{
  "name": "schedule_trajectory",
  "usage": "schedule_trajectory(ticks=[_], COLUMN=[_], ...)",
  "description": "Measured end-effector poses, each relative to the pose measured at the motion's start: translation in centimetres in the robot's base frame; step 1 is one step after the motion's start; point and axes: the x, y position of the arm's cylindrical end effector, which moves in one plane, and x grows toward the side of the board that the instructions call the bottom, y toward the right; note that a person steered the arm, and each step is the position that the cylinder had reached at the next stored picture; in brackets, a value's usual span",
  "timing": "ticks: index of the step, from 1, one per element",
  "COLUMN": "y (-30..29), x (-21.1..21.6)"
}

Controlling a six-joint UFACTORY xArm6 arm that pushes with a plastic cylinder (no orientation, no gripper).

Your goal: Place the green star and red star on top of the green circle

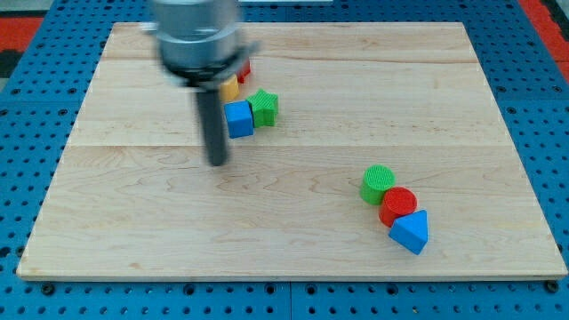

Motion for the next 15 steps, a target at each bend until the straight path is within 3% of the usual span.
schedule_trajectory(ticks=[1, 2, 4, 6, 8, 9, 10, 12, 14, 15], y=[-8.2, -0.9, 17.1, 26.3, 19.1, 15.6, 11.9, 11.4, 3.3, 3.0], x=[-5.6, -10.7, -6.9, -2.2, -20.0, -22.4, -22.4, -21.3, -20.2, -18.8])
